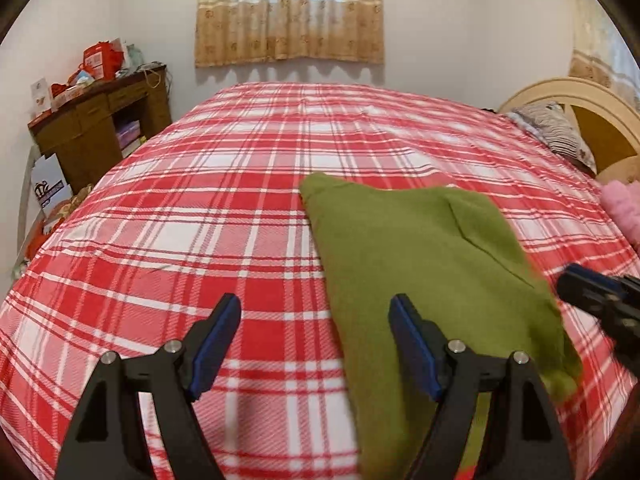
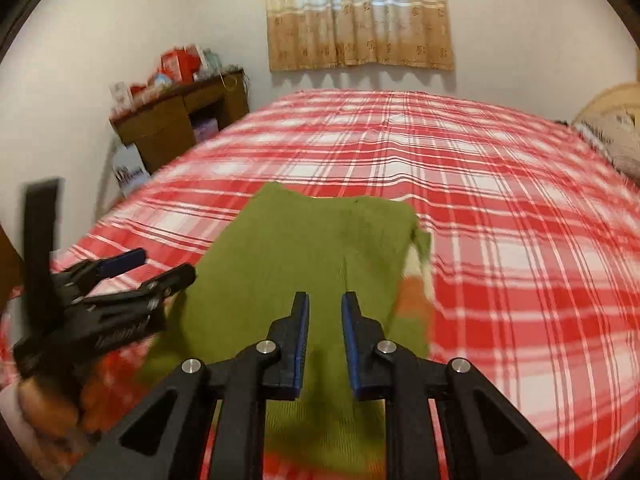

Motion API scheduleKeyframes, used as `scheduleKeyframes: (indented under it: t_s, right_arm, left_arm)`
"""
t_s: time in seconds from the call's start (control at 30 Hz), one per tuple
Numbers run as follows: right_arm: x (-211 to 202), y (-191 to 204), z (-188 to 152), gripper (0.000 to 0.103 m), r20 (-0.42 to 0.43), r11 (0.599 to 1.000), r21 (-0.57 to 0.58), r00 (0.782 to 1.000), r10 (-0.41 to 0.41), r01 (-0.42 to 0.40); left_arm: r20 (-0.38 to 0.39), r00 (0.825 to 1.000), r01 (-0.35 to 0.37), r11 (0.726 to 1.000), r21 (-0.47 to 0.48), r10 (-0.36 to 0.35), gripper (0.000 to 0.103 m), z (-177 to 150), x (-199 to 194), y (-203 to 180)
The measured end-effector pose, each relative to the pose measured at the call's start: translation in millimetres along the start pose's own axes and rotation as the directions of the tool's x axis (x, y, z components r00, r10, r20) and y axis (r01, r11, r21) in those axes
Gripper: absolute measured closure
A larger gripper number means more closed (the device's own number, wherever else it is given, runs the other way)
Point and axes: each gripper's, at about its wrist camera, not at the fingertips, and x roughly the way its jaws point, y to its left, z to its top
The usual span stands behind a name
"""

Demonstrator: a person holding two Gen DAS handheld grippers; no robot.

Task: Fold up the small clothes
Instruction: 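Smooth the folded sweater edge with the right tool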

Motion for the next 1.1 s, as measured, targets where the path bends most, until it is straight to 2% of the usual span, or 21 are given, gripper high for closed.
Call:
scheduleKeyframes:
  t_s: [0.13,0.23,0.33,0.4,0.5,0.67,0.77,0.9,1.0,1.1]
  right_arm:
    - [52,-14,-8,0.088,-0.09,0.995,-0.004,0.991,-0.096,0.096]
    - [47,-43,-13,0.089,-0.046,0.99,0.136,0.999,-0.012,0.019]
    - [44,-50,-9,0.089,-0.052,0.982,0.19,0.999,0.007,0.003]
    - [38,-48,1,0.085,-0.034,0.981,0.19,0.999,-0.023,0.029]
    - [43,-43,23,0.085,-0.011,0.988,0.144,0.998,-0.059,0.06]
    - [79,-39,51,0.085,-0.052,0.993,0.087,0.996,-0.076,0.08]
    - [108,-48,52,0.085,-0.132,0.989,0.074,0.984,-0.116,0.126]
    - [113,-64,47,0.085,-0.109,0.982,0.146,0.988,-0.105,0.12]
    - [113,-66,45,0.086,-0.099,0.981,0.145,0.988,-0.116,0.129]
    - [116,-77,45,0.086,-0.09,0.972,0.202,0.99,-0.106,0.123]
  left_arm:
    - [-0.005,1.0,-0.014,0.999,0.044,0.014,0.024,-3,7,-15]
    - [-0.008,1.0,-0.017,0.996,0.085,0.018,0.024,-6,11,-25]
    - [0.006,0.999,-0.044,0.99,0.131,0.044,0.024,-5,10,-32]
    - [0.013,0.998,-0.059,0.987,0.149,0.057,0.024,0,6,-32]
    - [0.023,0.998,-0.067,0.987,0.144,0.065,0.024,12,5,-30]
    - [0.035,0.995,-0.1,0.987,0.125,0.097,0.024,33,20,-31]
    - [0.009,0.995,-0.102,0.984,0.144,0.102,0.025,38,38,-38]
    - [-0.055,0.994,-0.084,0.986,0.142,0.092,0.025,37,61,-43]
    - [-0.058,0.994,-0.08,0.987,0.14,0.089,0.025,35,66,-47]
    - [-0.062,0.994,-0.08,0.984,0.157,0.091,0.025,33,66,-50]
